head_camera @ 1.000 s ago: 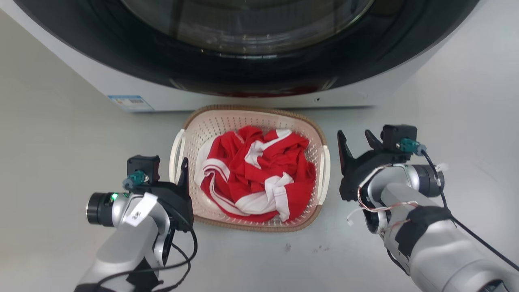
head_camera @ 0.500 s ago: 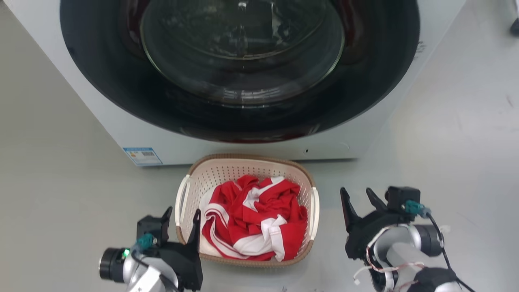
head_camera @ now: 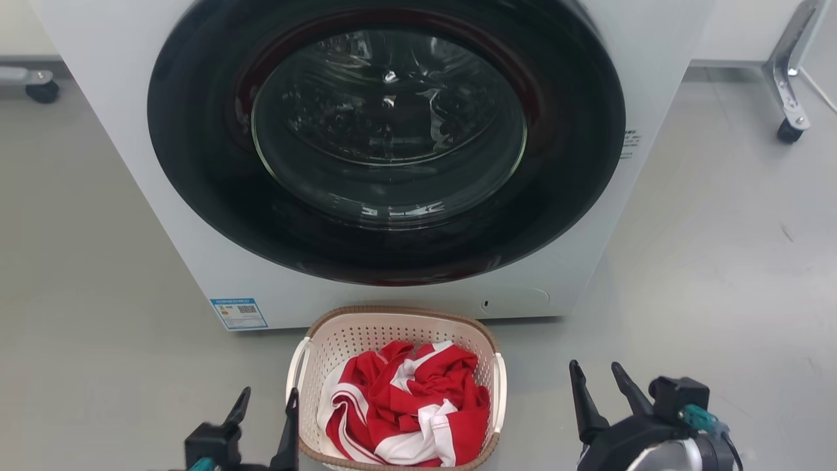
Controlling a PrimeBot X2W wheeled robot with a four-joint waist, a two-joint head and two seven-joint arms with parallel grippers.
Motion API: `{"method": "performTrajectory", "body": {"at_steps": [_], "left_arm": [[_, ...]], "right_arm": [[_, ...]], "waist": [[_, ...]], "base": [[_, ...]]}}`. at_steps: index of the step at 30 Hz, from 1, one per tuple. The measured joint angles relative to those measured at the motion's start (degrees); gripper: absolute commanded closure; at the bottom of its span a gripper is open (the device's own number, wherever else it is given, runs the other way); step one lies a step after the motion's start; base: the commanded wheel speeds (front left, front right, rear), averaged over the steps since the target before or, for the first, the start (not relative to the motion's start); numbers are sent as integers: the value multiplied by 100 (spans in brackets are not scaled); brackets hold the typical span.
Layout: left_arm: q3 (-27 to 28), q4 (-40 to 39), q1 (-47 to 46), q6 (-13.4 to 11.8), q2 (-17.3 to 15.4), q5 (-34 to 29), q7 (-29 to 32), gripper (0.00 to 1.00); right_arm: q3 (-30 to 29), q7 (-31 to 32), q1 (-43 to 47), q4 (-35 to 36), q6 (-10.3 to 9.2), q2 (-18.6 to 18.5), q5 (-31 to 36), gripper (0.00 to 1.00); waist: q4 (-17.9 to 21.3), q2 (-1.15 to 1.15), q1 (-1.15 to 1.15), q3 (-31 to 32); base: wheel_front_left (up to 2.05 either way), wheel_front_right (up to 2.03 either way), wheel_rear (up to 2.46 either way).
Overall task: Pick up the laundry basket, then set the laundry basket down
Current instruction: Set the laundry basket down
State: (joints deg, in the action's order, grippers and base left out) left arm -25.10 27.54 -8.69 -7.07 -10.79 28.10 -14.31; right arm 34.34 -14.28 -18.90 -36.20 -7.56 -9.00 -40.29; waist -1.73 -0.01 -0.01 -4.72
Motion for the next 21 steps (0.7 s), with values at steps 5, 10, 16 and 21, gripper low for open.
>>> {"method": "performTrajectory", "body": {"at_steps": [5, 10, 16, 21], "left_arm": [[482, -505, 528, -1, 59, -405, 0, 0], [816, -939, 979, -1, 201, -756, 0, 0], [1079, -1408, 1287, -1, 339, -1117, 0, 0], [1221, -1686, 1410, -1, 379, -1295, 0, 0]], "right_arm": [[-487, 0, 595, 619, 0, 16, 535, 0], [-958, 0, 1083, 1230, 0, 116, 1049, 0], [-1394, -1, 1614, 1939, 0, 216, 1629, 0], [-1625, -1, 1833, 2397, 0, 305, 2000, 0]], "waist": [[3, 0, 0, 190], [12, 0, 0, 318], [28, 0, 0, 410], [38, 1, 1, 407]], "base": [[0, 0, 0], [0, 0, 0], [0, 0, 0], [0, 0, 0]]}}
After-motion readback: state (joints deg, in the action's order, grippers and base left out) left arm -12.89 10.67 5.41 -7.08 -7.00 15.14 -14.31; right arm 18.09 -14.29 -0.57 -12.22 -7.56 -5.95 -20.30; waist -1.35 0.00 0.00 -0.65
